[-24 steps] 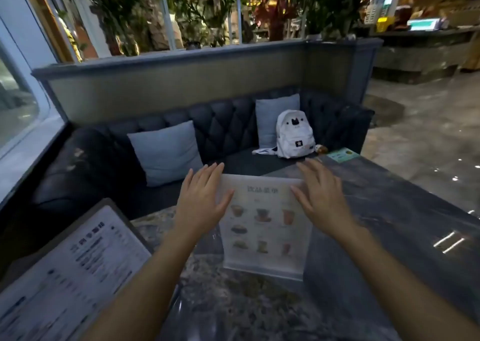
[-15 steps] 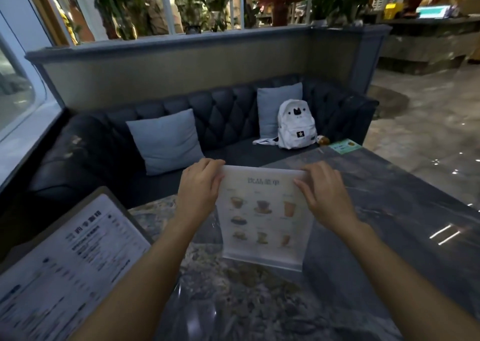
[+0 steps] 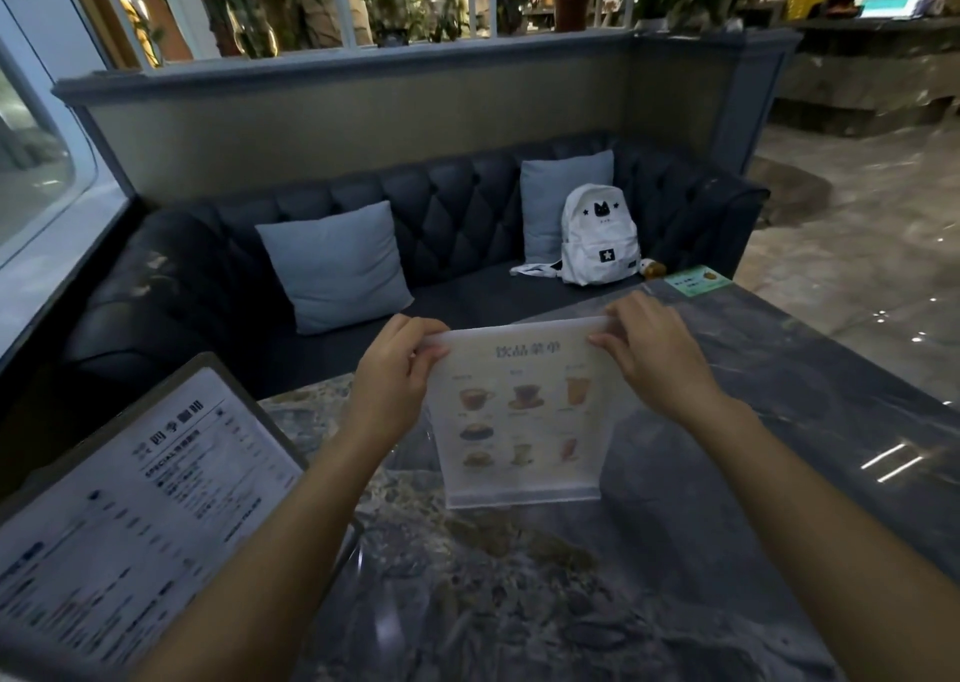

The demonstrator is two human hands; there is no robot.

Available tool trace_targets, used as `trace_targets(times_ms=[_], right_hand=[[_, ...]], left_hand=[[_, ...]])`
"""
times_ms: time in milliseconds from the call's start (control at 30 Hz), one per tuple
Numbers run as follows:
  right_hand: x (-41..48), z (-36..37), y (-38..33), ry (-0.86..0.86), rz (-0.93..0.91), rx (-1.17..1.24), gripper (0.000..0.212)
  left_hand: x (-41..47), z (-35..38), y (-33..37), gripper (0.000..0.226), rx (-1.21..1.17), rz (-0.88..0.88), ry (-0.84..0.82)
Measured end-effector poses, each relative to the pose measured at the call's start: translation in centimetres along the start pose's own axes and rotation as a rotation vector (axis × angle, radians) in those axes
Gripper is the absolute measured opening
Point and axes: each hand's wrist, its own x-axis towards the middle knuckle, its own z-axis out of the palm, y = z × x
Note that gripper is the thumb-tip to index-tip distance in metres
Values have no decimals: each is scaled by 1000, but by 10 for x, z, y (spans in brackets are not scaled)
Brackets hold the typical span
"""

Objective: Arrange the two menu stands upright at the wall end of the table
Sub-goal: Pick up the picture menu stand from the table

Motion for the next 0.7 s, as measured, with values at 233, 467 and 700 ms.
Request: trace_targets(times_ms=[233, 467, 700], right_hand=[[29, 2, 10, -102, -10, -39, 27], [41, 6, 12, -171, 4, 39, 22], [37, 0, 19, -240, -37, 9, 33]], left_hand=[[-10, 1, 9, 12, -17, -16, 25], [-12, 2, 11, 11, -56, -54, 30], [-14, 0, 10, 11, -90, -58, -13]])
